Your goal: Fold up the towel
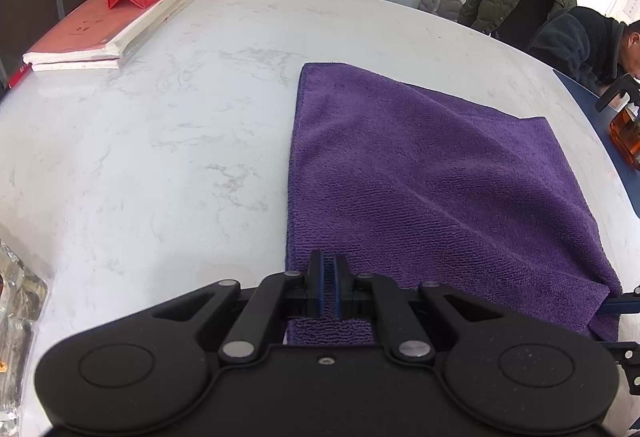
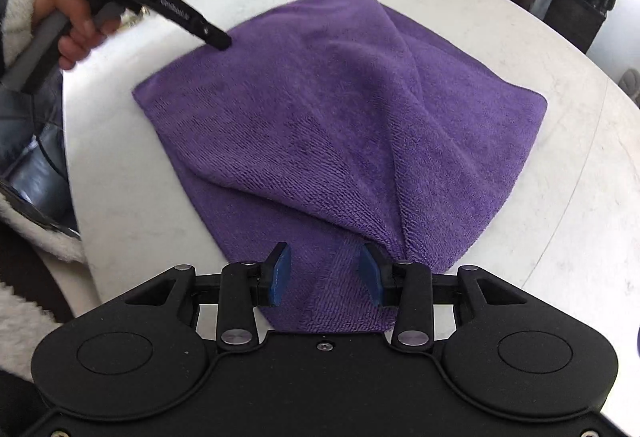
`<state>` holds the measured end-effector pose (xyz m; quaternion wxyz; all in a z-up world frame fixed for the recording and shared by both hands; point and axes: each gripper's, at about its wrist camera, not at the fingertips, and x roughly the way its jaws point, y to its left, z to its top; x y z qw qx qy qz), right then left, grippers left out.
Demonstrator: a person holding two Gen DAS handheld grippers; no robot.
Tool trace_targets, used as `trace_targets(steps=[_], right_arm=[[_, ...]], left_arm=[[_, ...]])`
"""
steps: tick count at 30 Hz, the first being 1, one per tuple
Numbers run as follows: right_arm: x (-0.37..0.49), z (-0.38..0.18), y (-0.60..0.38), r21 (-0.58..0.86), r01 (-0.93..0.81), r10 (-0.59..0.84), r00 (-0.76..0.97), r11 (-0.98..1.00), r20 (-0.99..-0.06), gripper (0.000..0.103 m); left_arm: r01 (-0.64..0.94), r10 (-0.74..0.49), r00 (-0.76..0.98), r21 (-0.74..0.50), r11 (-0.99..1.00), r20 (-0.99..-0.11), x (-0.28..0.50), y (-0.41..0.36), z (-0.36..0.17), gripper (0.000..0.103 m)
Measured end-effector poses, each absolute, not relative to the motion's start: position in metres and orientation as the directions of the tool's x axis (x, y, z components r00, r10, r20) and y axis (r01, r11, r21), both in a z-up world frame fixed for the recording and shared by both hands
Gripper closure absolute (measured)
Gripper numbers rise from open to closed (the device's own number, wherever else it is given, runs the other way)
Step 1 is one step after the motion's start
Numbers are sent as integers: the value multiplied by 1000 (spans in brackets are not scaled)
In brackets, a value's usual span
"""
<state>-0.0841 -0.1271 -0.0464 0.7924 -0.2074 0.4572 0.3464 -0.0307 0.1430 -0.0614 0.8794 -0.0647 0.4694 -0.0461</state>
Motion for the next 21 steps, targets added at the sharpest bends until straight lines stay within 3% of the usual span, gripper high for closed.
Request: trace_targets(steps=[4, 7, 13, 21], right_arm=[[-85, -45, -130, -8, -746, 368, 337, 666, -867, 66], [-84, -44, -135, -3, -758, 375, 326, 652, -868, 72], [-81, -44, -140, -41, -786, 362, 330, 616, -872, 98], [-87, -37, -161, 24, -809, 451, 303, 588, -840, 102]], left_arm=[[32, -151, 556, -161, 986, -817, -31, 145, -62, 98], [29, -156, 553, -168, 985, -818, -30, 146, -62, 98], [29, -137, 552, -146, 989, -822, -30, 142, -61, 98], [29, -123, 546, -128, 991, -829, -28, 139, -60, 98]])
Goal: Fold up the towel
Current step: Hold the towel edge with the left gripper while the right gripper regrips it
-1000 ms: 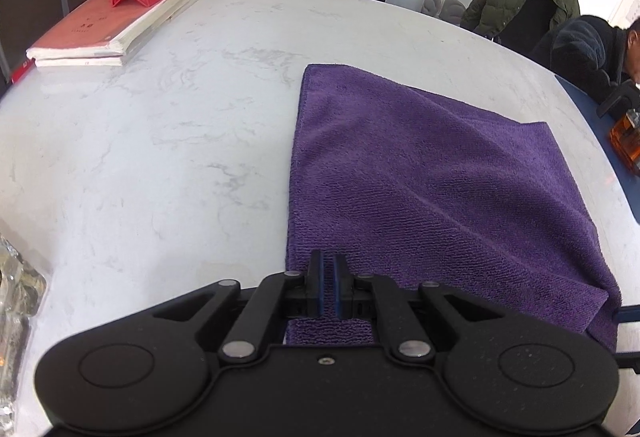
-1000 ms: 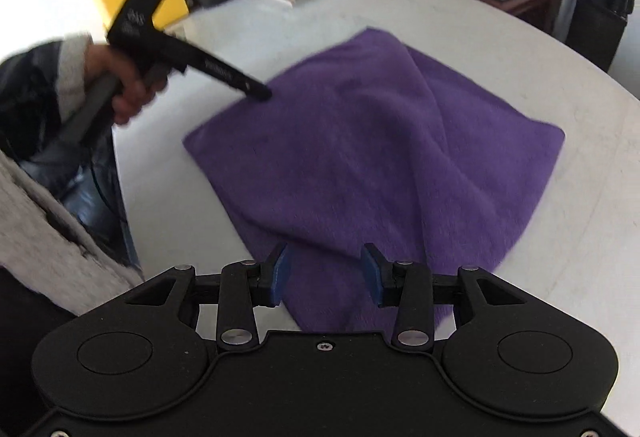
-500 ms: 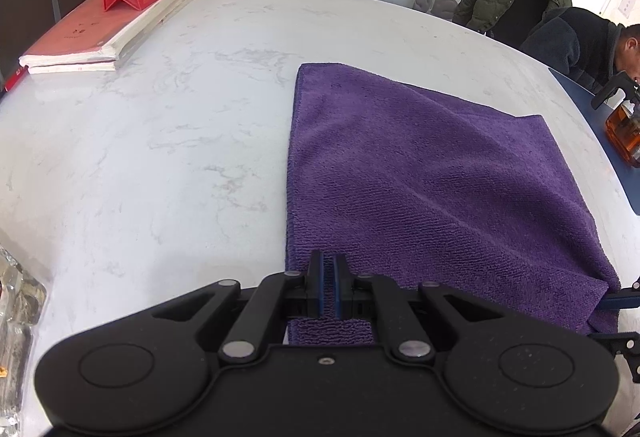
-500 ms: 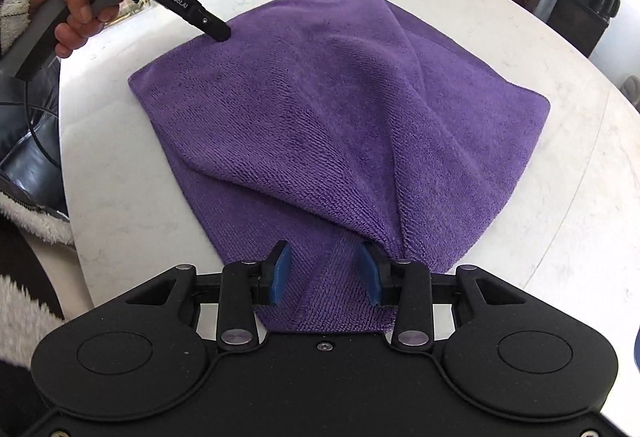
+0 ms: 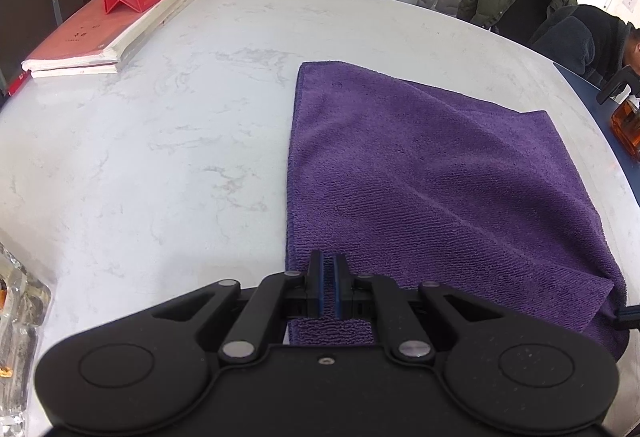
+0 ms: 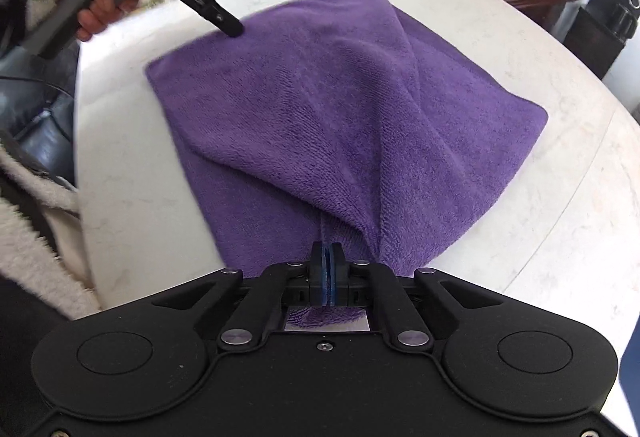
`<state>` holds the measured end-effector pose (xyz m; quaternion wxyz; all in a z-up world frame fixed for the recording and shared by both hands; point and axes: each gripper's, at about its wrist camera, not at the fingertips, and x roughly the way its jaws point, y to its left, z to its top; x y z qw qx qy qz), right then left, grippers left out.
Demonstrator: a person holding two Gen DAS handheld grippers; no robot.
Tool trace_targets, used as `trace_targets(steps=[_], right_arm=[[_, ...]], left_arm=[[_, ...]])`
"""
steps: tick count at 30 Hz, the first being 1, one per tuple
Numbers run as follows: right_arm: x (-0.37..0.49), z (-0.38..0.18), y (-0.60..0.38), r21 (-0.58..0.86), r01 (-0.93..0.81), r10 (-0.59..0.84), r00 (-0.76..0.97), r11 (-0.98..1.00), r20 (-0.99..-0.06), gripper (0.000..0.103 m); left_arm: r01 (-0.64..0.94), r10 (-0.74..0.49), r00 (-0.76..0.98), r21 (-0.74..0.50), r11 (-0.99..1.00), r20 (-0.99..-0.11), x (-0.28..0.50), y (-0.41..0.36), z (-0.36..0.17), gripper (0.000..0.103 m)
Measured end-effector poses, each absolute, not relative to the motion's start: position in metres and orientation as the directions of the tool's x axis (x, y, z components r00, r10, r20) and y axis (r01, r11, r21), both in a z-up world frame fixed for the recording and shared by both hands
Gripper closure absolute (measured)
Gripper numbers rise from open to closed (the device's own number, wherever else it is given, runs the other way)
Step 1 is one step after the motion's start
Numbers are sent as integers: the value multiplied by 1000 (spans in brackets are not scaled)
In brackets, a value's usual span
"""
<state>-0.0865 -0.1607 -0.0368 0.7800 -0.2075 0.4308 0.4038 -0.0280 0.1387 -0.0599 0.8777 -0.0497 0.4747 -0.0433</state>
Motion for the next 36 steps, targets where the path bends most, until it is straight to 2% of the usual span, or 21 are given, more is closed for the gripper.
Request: trace_targets(steps=[12, 18, 22, 25, 29, 33, 36], right_arm=[[-105, -36, -193, -34, -842, 381, 280, 538, -881, 102], [-113, -44, -196, -133, -864, 310, 313, 486, -898, 102], [-115, -30, -195, -109, -860, 366, 323, 498, -873, 100], [-116, -18, -184, -95, -867, 426, 333, 489, -841, 93], [-119, -18, -160, -125, -900, 456, 327, 418, -828, 73], [-118, -39, -133, -218, -924, 416, 341, 315, -843, 71], [-112, -48, -123, -226, -932, 402, 329, 283, -854, 73]], left_arm=[[24, -113, 541, -119, 993, -833, -28, 136, -60, 98], [30, -113, 537, -115, 993, -836, -27, 136, -60, 98], [34, -110, 535, -109, 993, -838, -26, 136, -60, 98], [40, -108, 533, -102, 994, -840, -25, 135, -60, 98], [43, -111, 531, -104, 994, -840, -25, 135, -60, 98], [42, -110, 533, -104, 994, -839, -25, 135, -60, 98], [42, -108, 535, -102, 994, -838, -26, 134, -61, 98]])
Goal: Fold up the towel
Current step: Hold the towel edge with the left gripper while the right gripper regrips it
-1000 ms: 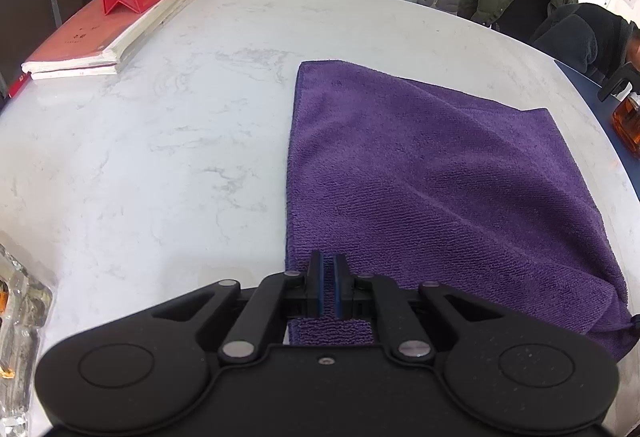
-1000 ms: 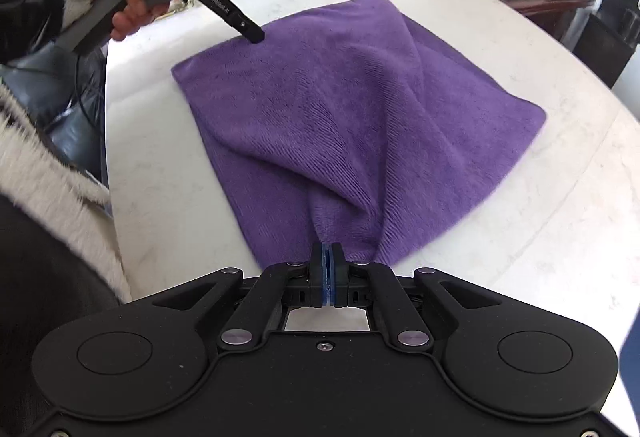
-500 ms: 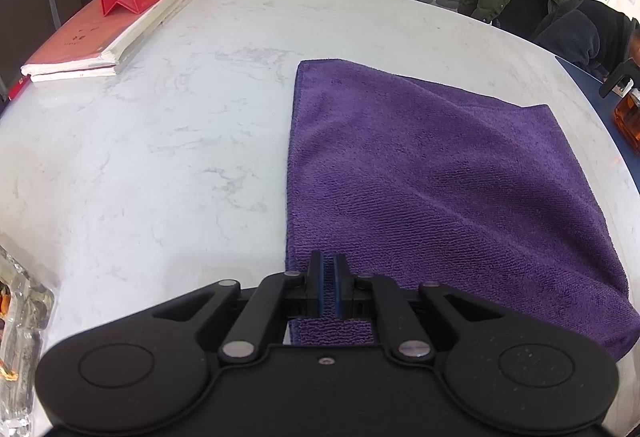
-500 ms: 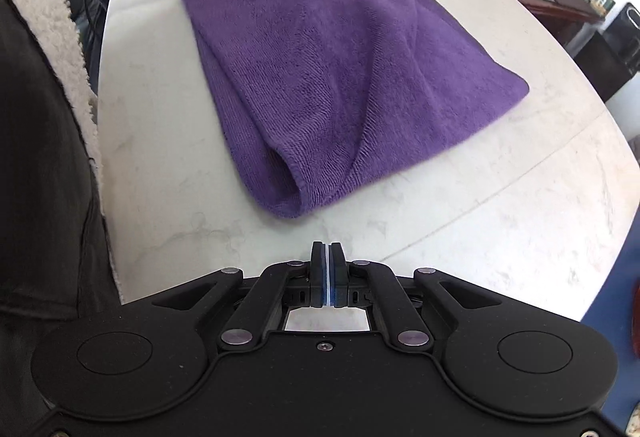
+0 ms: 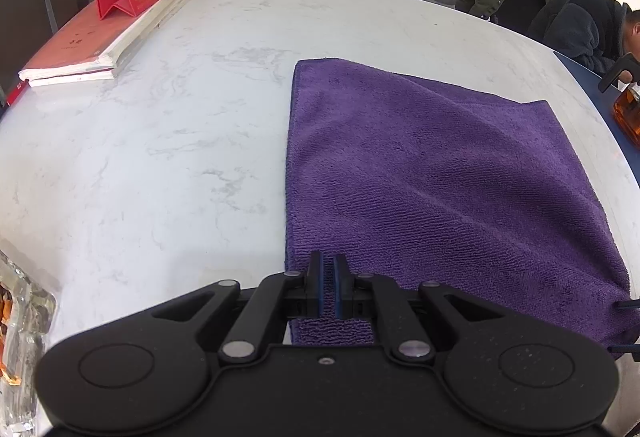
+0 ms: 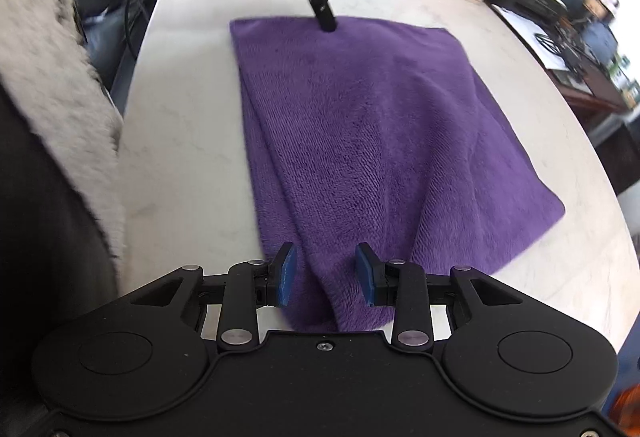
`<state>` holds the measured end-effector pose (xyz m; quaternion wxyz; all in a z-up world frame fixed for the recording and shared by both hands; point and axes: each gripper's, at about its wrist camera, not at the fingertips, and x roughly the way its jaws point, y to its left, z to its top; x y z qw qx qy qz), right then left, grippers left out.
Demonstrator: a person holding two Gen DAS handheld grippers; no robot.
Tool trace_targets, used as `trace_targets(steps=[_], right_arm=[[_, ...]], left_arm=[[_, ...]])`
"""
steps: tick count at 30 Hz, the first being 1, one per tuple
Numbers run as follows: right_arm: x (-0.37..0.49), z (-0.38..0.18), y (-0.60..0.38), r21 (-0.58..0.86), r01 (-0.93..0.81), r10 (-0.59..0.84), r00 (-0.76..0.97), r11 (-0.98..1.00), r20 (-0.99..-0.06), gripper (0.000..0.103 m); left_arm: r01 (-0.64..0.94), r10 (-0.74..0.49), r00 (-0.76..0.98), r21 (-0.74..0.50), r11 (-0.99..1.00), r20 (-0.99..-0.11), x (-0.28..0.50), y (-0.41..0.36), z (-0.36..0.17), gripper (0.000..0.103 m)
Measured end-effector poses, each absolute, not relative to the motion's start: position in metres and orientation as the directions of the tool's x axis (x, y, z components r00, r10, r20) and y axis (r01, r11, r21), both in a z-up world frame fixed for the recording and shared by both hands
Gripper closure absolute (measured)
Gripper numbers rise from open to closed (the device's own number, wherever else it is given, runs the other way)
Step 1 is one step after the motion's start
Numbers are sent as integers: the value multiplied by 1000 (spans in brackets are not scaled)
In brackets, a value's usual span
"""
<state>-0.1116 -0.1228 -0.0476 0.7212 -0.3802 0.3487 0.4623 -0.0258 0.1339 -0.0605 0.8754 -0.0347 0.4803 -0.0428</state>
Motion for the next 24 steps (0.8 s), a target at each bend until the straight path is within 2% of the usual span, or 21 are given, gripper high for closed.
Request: trace_targets(steps=[2, 3, 5, 8, 13, 16, 19, 21, 24], right_arm=[[-110, -52, -119, -210, -940, 402, 308, 269, -862, 80], [-110, -53, -118, -202, -943, 402, 299, 265, -865, 91], [-110, -52, -117, -198, -946, 401, 291, 257, -869, 100], [-111, -46, -120, -172, -952, 415, 268, 255, -870, 103], [-108, -37, -128, -104, -957, 431, 217, 270, -876, 103], [-108, -33, -129, -122, -956, 432, 232, 267, -872, 103], [-106, -35, -128, -178, -955, 406, 265, 239, -875, 99], [-107, -37, -127, -198, -956, 390, 271, 217, -880, 92], [-107, -44, -123, -220, -960, 364, 270, 174, -892, 89]], left_arm=[[45, -108, 536, -100, 994, -837, -26, 133, -61, 98], [48, -109, 537, -99, 994, -837, -27, 133, -61, 98], [55, -115, 534, -101, 993, -838, -28, 133, -60, 98], [55, -126, 529, -114, 992, -839, -29, 135, -60, 97], [82, -140, 516, -114, 990, -845, -31, 135, -59, 97], [93, -150, 514, -119, 988, -844, -31, 136, -60, 97], [100, -159, 508, -125, 987, -847, -29, 138, -59, 97], [105, -160, 506, -124, 987, -848, -27, 138, -59, 97], [108, -160, 504, -122, 987, -849, -27, 137, -59, 97]])
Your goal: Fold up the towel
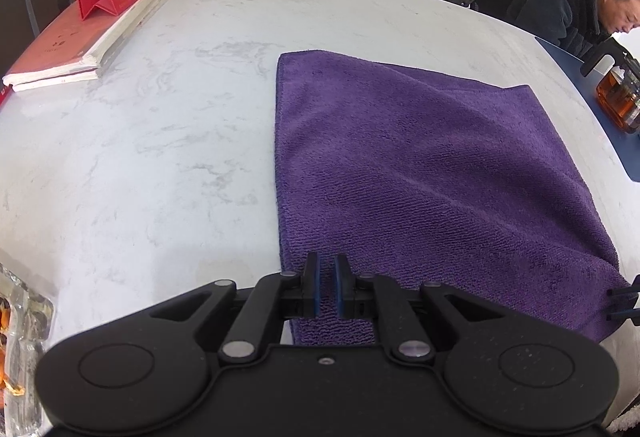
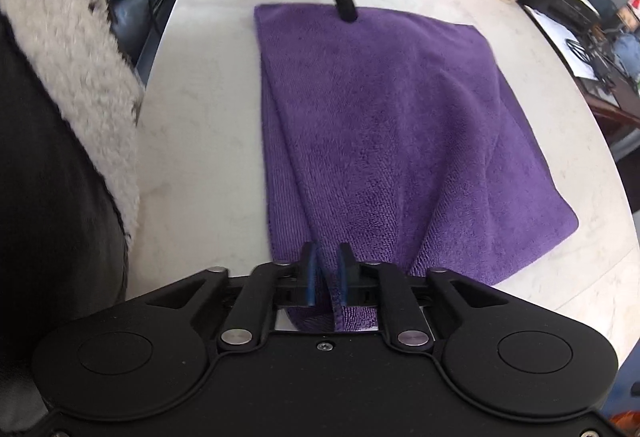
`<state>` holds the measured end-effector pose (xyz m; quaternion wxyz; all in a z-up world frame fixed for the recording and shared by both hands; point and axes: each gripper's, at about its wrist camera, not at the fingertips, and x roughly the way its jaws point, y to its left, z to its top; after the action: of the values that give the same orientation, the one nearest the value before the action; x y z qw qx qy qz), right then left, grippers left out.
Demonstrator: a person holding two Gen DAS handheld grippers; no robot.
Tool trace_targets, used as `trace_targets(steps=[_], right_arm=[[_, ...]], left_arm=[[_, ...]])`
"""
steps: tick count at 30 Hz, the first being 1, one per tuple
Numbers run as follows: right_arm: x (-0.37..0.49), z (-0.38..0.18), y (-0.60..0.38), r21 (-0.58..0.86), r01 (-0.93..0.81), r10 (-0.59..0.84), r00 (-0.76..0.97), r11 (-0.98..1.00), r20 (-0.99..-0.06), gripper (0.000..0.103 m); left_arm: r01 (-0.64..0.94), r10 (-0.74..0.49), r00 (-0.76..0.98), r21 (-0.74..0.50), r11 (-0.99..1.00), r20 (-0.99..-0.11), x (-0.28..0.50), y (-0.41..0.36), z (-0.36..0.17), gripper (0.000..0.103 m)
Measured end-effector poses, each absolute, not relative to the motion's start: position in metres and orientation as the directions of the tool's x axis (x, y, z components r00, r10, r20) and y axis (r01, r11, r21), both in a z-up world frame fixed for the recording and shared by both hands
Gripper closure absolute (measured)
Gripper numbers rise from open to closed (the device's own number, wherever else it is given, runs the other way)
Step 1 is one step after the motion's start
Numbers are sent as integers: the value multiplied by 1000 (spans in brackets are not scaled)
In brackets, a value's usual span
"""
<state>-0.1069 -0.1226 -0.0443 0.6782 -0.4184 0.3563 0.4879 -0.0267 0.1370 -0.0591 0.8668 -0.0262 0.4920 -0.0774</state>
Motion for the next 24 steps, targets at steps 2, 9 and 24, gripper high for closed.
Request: trace_targets(steps=[2, 9, 24], right_arm=[[-106, -49, -120, -232, -961, 349, 272, 153, -897, 83], [-90, -49, -122, -126, -965, 351, 203, 232, -914, 100], [-99, -28, -133, -26, -964, 414, 138, 266, -900, 100]], left_arm=[[110, -161, 503, -122, 986, -849, -26, 137, -59, 97], [110, -165, 505, -127, 986, -847, -27, 139, -60, 97], [120, -183, 493, -141, 983, -850, -26, 140, -60, 96]])
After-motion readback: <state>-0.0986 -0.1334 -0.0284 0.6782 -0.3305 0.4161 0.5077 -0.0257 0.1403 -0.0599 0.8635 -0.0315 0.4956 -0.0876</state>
